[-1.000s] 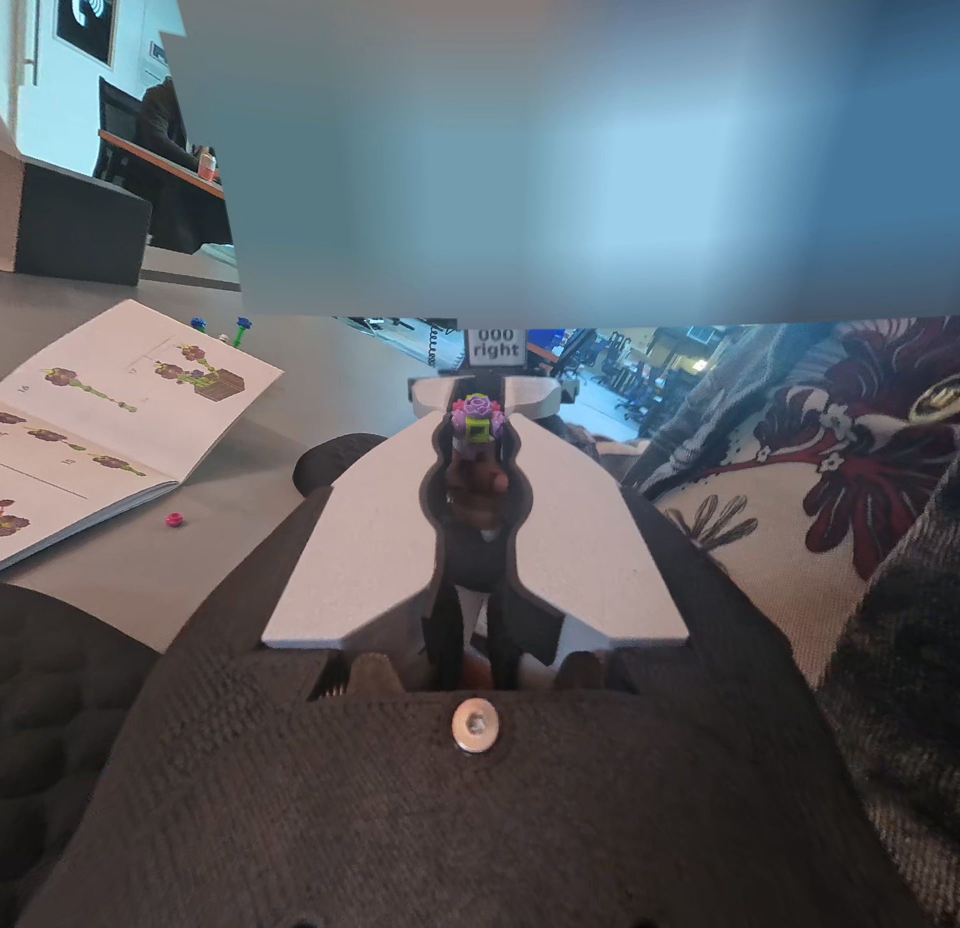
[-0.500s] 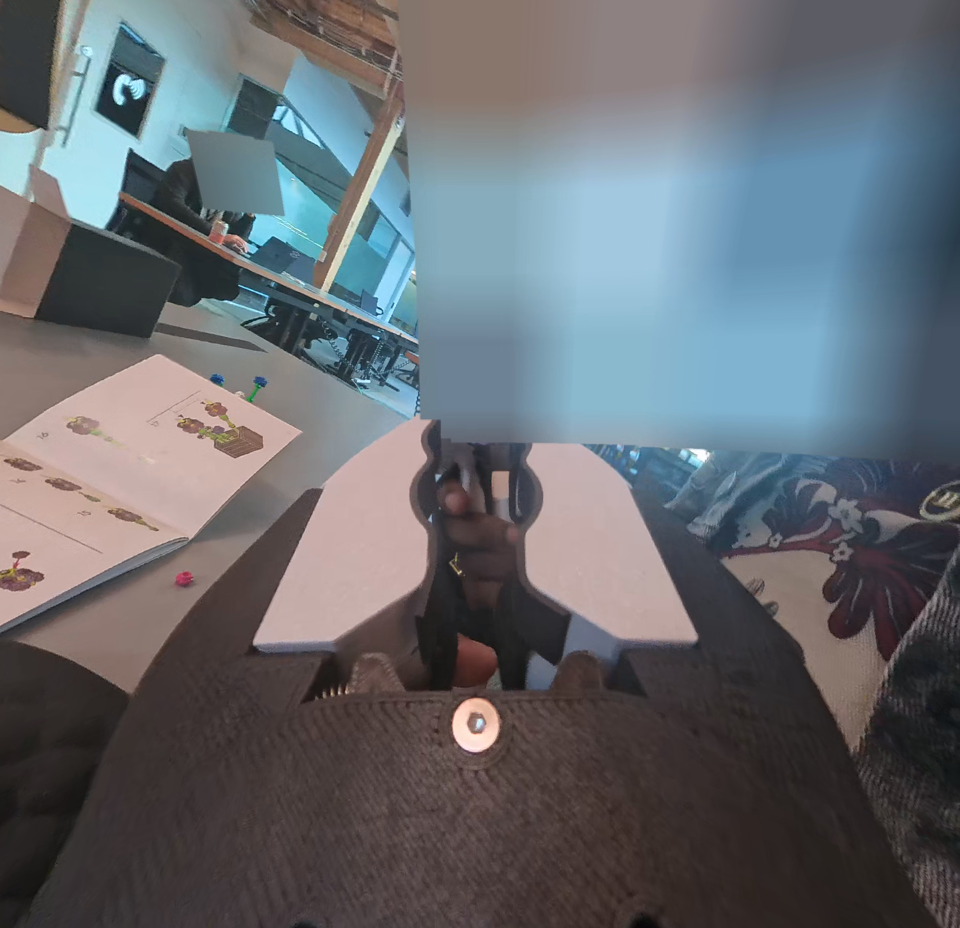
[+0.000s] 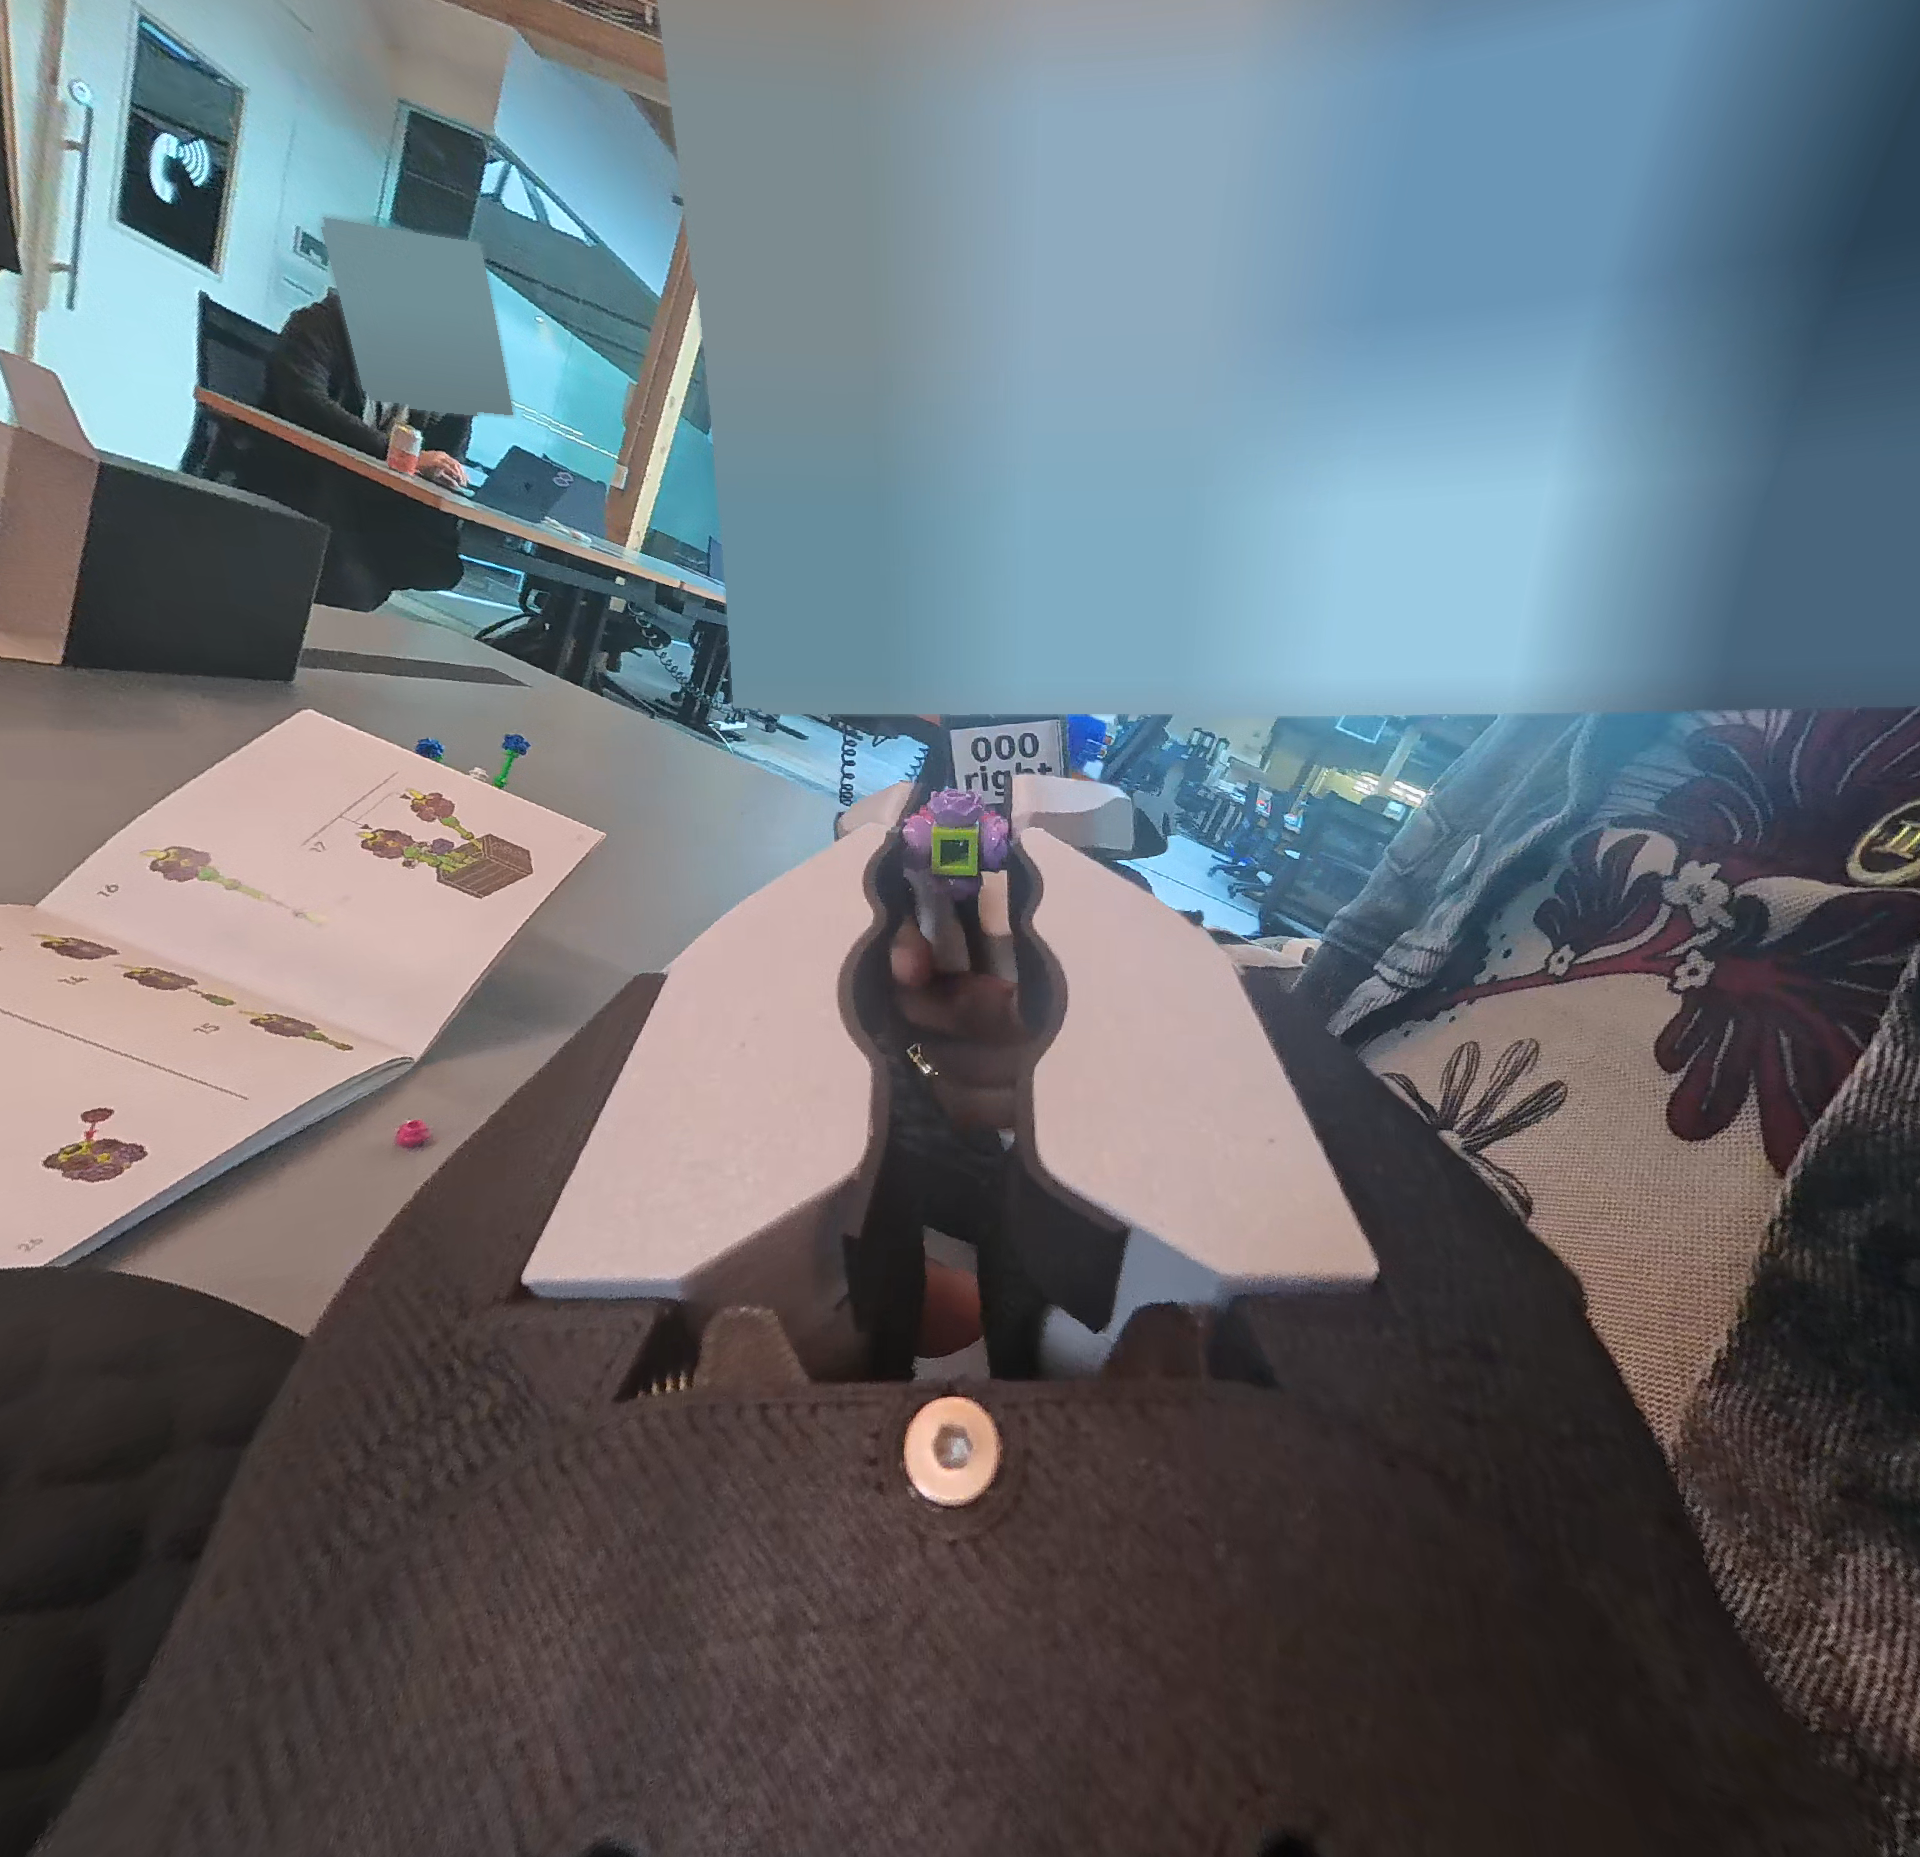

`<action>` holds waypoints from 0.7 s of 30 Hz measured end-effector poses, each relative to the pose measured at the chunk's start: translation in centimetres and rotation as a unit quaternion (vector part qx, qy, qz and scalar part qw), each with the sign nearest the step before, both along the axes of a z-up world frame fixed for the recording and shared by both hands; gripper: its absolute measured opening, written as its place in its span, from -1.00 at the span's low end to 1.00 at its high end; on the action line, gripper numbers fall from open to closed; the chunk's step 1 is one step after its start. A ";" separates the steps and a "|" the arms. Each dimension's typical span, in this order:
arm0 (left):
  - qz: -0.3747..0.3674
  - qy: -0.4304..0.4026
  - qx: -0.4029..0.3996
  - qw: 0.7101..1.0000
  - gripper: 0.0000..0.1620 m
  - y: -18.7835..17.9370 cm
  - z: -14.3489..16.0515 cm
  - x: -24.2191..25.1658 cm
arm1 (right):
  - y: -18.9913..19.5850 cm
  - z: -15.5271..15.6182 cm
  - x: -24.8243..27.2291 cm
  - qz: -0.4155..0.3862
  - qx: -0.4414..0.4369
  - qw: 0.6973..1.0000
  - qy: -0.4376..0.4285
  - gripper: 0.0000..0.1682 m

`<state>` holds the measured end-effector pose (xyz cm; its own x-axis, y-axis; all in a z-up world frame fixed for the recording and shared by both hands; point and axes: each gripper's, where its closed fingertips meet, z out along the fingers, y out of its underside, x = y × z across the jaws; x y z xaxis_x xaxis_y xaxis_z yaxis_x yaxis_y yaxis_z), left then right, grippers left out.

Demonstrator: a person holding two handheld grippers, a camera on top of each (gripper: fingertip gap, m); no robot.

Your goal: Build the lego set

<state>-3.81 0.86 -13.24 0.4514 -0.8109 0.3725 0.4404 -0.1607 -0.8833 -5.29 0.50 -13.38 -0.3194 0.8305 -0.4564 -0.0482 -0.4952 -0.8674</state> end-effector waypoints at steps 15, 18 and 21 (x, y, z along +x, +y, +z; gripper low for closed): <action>0.153 0.164 0.039 0.974 -0.79 1.4 -1.5 -2.2 | 8.0 -9.2 2.3 -0.007 0.208 0.889 -0.408 -0.77; 0.160 0.179 0.032 0.970 -0.79 1.6 -2.1 -2.1 | 9.0 -10.8 1.4 0.010 0.253 0.862 -0.439 -0.83; 0.159 0.171 0.029 0.972 -0.79 1.5 -2.0 -2.3 | 9.8 -12.1 0.7 0.014 0.294 0.838 -0.460 -0.89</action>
<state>-6.08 2.35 -15.27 0.7720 -0.6252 0.1142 0.1386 -0.0098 -0.9903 -4.59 10.33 -25.48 -0.0801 0.9962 -0.0344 0.7792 0.0411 -0.6254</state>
